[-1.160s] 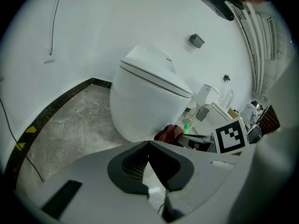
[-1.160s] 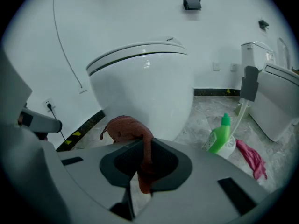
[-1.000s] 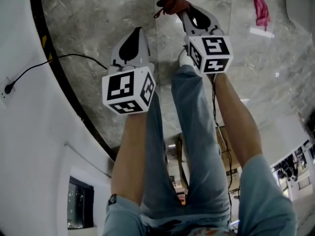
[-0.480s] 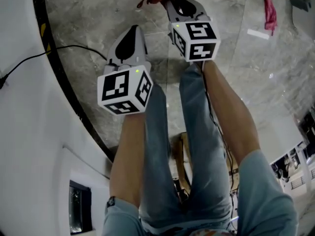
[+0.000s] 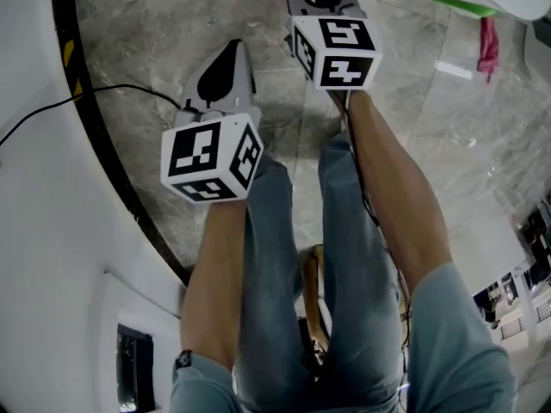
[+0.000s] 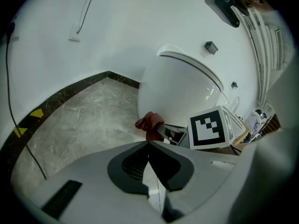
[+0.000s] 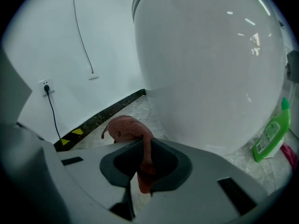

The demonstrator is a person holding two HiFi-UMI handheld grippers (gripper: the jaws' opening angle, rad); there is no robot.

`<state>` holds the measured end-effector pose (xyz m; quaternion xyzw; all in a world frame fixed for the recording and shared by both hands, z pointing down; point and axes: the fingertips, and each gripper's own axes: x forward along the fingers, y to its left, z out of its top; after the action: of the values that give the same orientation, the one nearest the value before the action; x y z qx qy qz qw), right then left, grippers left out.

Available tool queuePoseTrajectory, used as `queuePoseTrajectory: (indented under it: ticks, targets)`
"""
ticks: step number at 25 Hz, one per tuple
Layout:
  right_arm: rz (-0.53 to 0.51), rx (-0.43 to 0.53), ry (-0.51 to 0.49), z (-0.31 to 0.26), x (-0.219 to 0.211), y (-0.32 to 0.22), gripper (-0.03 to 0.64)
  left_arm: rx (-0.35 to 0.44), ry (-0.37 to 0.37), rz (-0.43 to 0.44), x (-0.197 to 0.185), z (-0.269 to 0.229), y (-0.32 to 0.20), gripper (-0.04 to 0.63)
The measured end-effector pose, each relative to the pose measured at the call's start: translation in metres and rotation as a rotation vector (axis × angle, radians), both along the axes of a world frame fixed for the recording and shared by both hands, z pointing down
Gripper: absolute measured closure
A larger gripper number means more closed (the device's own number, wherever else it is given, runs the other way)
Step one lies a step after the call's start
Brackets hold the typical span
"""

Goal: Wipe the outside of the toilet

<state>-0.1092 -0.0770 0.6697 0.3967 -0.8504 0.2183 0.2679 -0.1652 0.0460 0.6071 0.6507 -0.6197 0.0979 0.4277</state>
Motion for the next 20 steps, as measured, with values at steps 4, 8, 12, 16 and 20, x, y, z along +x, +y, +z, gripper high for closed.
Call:
queuePoseTrajectory:
  ticks: [4,8,12,16,20]
  targets:
    - [0.067,0.004,-0.036,-0.004,0.012,-0.008,0.569,-0.017,0.0,-0.001,0.004,0.009,-0.001,0.601]
    - [0.131,-0.004,-0.073,-0.014,0.036,-0.013,0.569,-0.019,0.006,0.031,0.019,0.006,-0.006,0.601]
    - [0.148,-0.015,-0.062,-0.015,0.057,-0.014,0.569,-0.024,0.003,0.045,0.033,0.001,-0.01,0.601]
    - [0.139,-0.017,-0.052,-0.022,0.076,-0.016,0.569,-0.025,-0.012,0.051,0.046,-0.006,-0.017,0.601]
    - [0.122,-0.022,-0.042,-0.031,0.098,-0.015,0.569,-0.023,0.001,0.061,0.065,-0.014,-0.025,0.601]
